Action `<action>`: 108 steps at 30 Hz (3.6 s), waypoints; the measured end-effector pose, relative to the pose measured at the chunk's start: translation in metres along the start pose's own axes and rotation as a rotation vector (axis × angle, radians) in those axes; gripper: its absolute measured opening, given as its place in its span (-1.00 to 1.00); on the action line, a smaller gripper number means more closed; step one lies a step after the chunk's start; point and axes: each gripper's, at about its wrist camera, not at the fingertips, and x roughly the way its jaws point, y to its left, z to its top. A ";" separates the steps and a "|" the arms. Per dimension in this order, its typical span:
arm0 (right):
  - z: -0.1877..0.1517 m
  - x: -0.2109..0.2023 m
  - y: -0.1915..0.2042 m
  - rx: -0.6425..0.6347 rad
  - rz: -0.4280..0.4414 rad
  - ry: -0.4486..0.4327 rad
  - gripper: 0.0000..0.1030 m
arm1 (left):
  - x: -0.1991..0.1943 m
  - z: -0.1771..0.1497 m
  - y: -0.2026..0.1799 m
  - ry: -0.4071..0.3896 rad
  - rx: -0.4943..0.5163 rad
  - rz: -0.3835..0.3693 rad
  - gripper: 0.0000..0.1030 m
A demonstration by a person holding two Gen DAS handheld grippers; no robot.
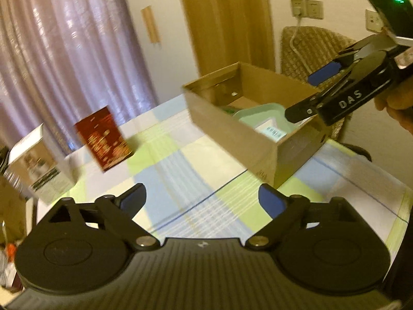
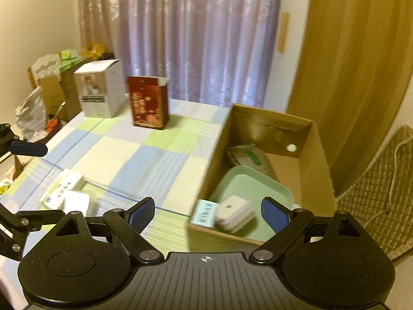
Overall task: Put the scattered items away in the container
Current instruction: 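Move both tools back over the medicine box and wrapped white square, then grasp the white medicine box with the left tool while the right tool grasps the wrapped white square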
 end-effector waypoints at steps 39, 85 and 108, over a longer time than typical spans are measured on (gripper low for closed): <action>-0.023 0.020 0.163 -0.220 0.169 0.085 1.00 | -0.084 -0.133 0.117 0.182 -0.315 0.257 0.98; -0.041 0.162 0.196 0.019 0.255 0.136 0.90 | 0.028 -0.163 0.150 0.233 -0.318 0.271 0.97; -0.054 0.198 0.200 0.026 0.239 0.156 0.48 | 0.043 -0.180 0.150 0.242 -0.293 0.306 0.97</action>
